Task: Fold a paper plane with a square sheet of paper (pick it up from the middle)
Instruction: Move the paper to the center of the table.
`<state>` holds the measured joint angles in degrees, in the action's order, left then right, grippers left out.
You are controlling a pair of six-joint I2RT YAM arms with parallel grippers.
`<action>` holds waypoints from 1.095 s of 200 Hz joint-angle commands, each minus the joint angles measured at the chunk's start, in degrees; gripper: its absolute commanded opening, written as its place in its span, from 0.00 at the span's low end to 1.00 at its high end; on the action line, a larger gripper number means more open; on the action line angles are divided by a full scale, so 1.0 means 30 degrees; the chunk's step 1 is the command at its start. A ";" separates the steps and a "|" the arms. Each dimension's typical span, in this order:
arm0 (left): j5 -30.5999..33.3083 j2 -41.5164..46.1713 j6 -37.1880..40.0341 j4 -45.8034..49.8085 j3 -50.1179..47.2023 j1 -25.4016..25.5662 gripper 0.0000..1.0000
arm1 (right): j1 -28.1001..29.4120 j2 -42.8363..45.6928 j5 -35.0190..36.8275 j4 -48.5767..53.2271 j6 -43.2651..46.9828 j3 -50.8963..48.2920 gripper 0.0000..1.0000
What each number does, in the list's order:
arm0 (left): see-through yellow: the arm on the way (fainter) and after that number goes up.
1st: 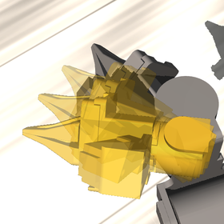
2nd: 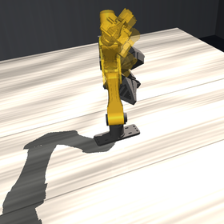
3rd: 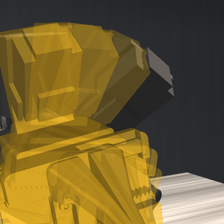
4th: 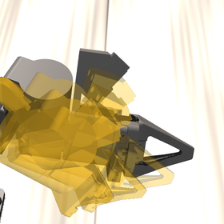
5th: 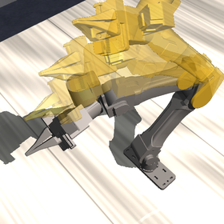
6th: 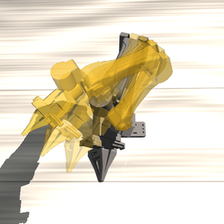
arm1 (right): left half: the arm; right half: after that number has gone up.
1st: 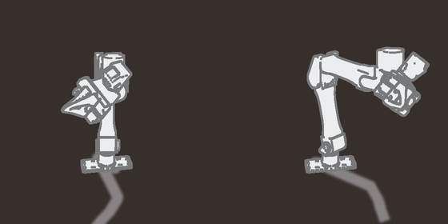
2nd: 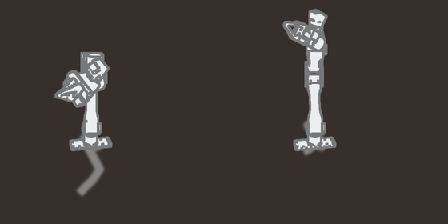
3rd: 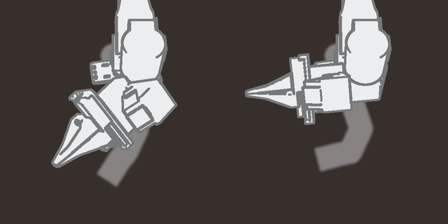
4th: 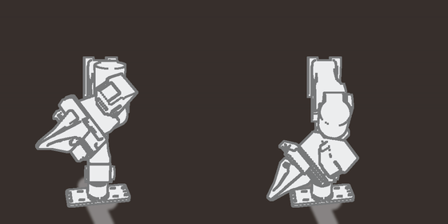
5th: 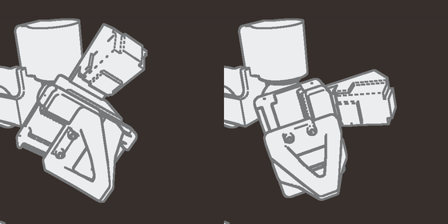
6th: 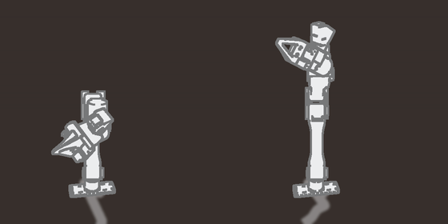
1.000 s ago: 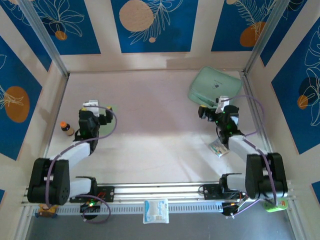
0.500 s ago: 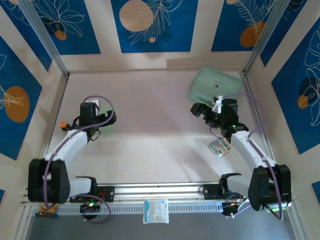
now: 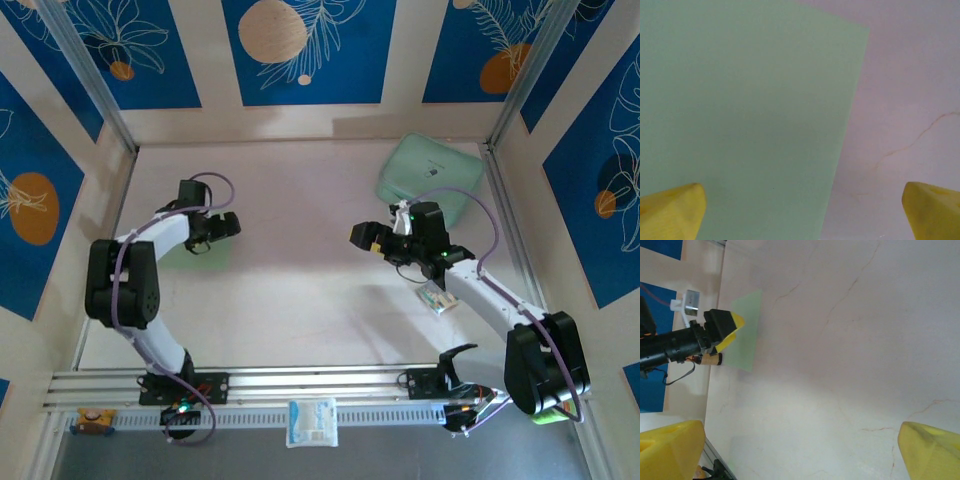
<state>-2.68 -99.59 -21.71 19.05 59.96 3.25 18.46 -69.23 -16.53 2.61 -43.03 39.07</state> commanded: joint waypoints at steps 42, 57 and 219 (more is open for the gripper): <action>-0.2618 -0.0471 -0.1554 0.0552 -0.1064 -0.0066 1.00 | 0.0330 0.0120 0.1149 0.1364 -0.0402 0.0512 0.99; -0.2927 -0.0166 -0.2104 -0.0063 -0.1896 0.0215 1.00 | 0.0489 0.0448 0.1768 0.1744 -0.0244 0.0514 0.99; 0.3906 0.1792 -1.2495 -0.4270 -0.2553 1.5298 1.00 | 0.0798 0.3928 0.7957 1.0805 0.1108 0.3960 0.99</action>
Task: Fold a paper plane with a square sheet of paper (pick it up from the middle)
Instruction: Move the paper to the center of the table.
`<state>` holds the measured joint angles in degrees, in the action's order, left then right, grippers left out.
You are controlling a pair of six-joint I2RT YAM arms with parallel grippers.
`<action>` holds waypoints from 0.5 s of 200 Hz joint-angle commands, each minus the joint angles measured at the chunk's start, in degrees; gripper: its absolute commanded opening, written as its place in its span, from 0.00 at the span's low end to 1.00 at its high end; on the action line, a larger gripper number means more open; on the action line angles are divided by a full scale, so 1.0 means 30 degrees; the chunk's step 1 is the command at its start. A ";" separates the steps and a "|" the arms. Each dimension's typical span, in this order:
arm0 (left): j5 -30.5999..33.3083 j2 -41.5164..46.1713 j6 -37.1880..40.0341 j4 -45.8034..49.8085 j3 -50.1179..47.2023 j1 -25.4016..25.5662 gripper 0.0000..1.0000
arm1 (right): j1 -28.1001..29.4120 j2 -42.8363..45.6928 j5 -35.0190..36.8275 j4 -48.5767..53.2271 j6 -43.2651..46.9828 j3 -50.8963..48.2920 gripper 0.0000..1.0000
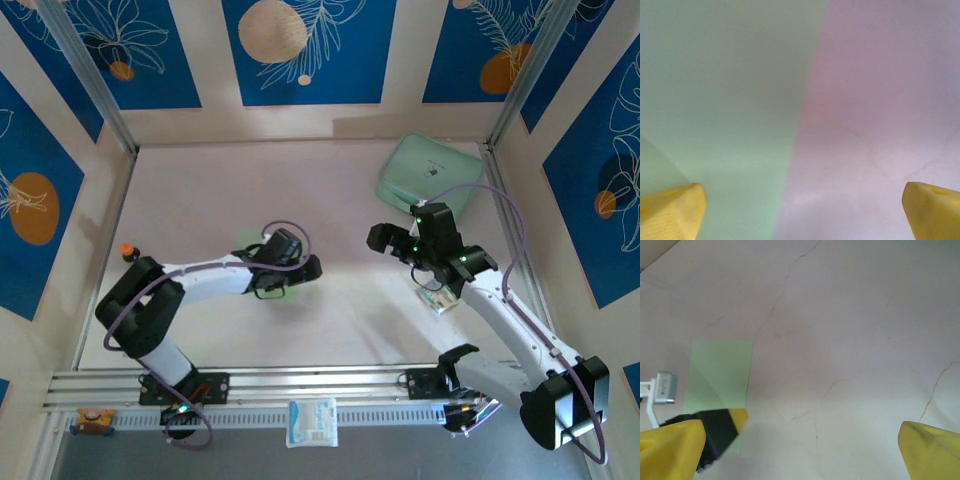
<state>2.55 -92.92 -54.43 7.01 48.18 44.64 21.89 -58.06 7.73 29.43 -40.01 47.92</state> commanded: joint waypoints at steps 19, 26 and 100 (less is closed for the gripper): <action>0.3543 -0.0524 -0.0146 0.0316 0.2680 0.2696 1.00 | -0.1211 0.0770 -0.2315 0.1276 0.0695 0.0516 0.99; 0.3852 -0.0520 0.0593 0.0684 0.3058 0.2842 1.00 | -0.1663 0.1119 -0.3467 0.0517 0.0652 0.0009 0.99; -0.0263 0.0191 0.7638 0.3998 0.3478 -0.1219 1.00 | -0.2792 0.1217 -0.6224 -0.1738 -0.0642 -0.1638 0.99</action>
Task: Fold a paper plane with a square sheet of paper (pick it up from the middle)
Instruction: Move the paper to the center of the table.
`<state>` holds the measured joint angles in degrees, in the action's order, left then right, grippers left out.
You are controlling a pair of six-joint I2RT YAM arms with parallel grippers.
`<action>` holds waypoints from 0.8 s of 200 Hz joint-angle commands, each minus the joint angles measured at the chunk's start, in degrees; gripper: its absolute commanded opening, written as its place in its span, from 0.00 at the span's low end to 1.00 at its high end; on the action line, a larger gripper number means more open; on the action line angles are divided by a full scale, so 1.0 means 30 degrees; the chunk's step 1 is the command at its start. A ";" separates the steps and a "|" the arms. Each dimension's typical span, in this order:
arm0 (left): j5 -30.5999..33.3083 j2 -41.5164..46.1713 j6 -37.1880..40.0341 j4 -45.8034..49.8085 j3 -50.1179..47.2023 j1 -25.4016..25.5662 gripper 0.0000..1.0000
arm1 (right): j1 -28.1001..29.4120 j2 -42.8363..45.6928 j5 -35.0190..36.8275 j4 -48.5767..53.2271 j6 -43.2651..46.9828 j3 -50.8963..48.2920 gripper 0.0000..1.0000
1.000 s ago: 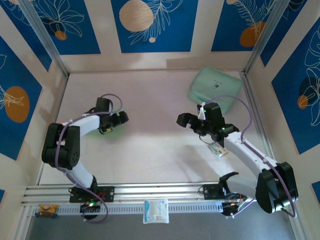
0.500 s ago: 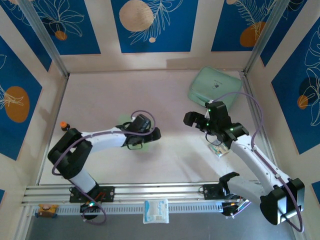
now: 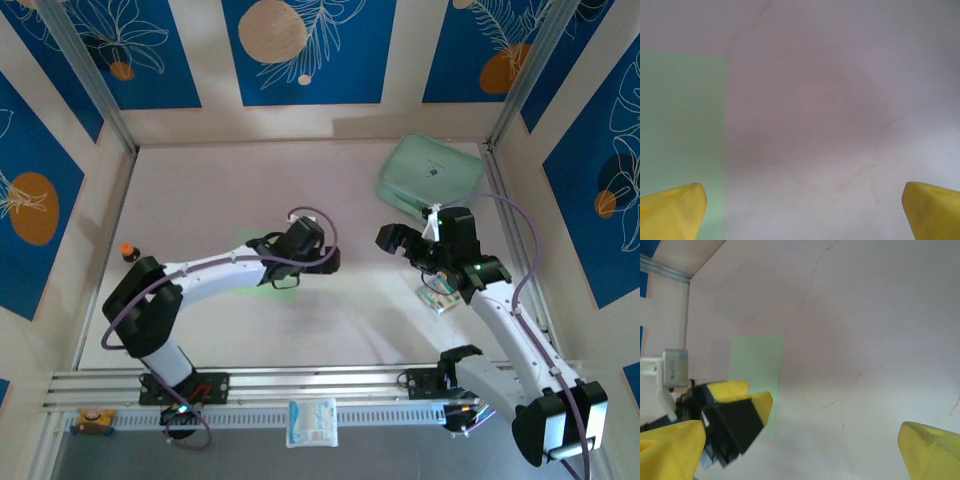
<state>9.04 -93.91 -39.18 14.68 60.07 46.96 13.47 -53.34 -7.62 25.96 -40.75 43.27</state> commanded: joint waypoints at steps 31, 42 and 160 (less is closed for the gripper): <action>-0.4636 0.0314 0.3788 0.2191 -0.0734 -0.4495 1.00 | 0.0294 -0.0808 -0.1216 -0.0818 -0.0664 -0.0089 0.99; -0.5436 -0.0020 0.4359 0.2460 -0.0541 -0.5001 1.00 | 0.0357 -0.0876 -0.1172 -0.0937 -0.0767 -0.0206 0.99; -0.8672 -0.1698 -0.0098 -0.1998 -0.2764 -0.4931 1.00 | 0.0437 -0.1070 -0.0329 -0.0769 -0.1398 -0.0578 0.99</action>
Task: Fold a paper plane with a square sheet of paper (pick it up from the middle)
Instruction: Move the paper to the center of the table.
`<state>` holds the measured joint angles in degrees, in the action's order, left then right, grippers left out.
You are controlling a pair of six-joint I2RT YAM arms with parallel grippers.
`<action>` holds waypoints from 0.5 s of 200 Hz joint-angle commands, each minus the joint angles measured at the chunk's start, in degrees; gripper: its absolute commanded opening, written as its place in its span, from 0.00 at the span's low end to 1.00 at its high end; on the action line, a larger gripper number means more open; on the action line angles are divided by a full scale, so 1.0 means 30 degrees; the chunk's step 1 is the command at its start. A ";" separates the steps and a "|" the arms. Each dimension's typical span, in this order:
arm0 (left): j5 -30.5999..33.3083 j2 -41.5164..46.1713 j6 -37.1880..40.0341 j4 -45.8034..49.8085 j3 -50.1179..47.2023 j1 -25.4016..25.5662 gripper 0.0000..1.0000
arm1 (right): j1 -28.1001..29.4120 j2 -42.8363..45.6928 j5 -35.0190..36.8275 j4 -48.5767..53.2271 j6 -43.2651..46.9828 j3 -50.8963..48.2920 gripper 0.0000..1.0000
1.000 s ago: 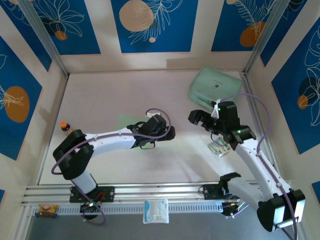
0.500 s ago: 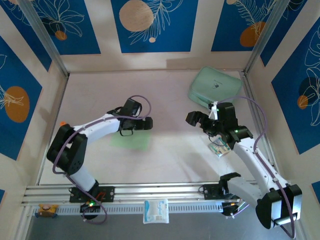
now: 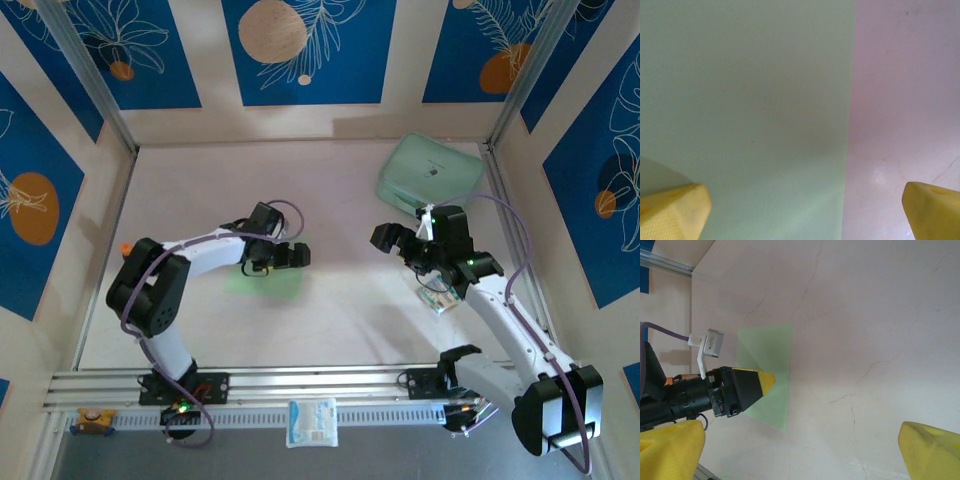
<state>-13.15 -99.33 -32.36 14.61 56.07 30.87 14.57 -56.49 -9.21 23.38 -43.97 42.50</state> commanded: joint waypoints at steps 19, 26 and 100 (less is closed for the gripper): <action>-0.0478 0.0324 -0.4306 -0.3323 -0.2049 0.1372 1.00 | 0.0074 -0.0118 0.0283 0.0005 -0.0526 -0.0420 0.99; 0.0005 0.0355 -0.5092 -0.3786 -0.2205 0.1918 0.99 | 0.0068 -0.0180 0.0288 -0.0003 -0.0628 -0.0456 0.99; 0.4104 -0.0646 -0.7685 -0.3522 0.0315 0.6331 0.99 | 0.0045 -0.0186 -0.0122 -0.0235 -0.1325 -0.0893 0.99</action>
<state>-5.21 -100.44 -53.78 -0.62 54.08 49.39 14.57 -57.28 -8.84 23.14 -47.00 40.38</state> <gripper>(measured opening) 0.988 0.992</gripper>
